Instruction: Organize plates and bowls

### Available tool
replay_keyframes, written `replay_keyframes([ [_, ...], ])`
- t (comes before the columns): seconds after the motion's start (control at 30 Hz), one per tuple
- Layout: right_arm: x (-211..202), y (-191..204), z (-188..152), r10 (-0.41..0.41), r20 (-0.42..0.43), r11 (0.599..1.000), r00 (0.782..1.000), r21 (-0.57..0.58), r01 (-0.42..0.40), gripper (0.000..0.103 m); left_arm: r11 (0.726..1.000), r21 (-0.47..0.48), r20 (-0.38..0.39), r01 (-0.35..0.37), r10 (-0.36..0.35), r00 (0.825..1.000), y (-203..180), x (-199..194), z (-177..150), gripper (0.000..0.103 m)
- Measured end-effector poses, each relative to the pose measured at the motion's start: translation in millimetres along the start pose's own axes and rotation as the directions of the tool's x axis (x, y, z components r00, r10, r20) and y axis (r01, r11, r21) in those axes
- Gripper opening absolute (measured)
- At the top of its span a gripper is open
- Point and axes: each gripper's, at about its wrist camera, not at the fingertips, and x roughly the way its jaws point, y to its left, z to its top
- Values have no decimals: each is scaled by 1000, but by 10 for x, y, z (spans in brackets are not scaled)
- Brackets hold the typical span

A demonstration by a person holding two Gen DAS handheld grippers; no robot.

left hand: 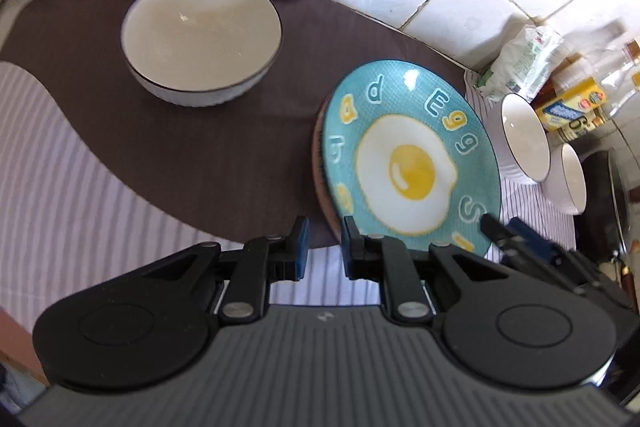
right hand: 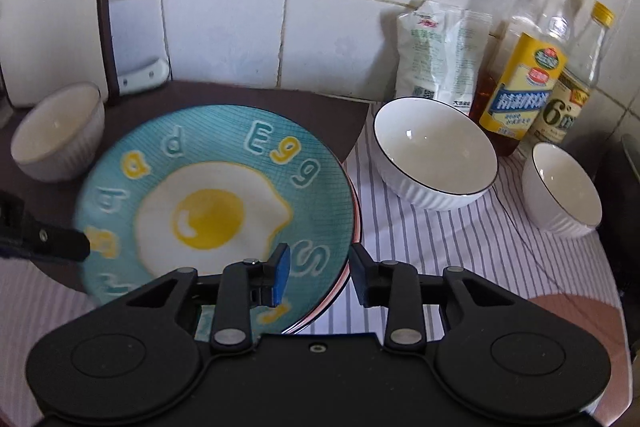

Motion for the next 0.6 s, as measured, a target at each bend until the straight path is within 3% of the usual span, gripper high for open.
replay_keyframes([
  [0.23, -648, 12, 12, 165, 97, 980, 982, 94, -174, 40, 997, 80, 6, -8, 8, 1000, 184, -525, -15, 17],
  [0.6, -1377, 514, 44, 303, 139, 953, 943, -41, -300, 47, 985, 143, 77, -95, 85, 993, 610, -1400, -80, 31],
])
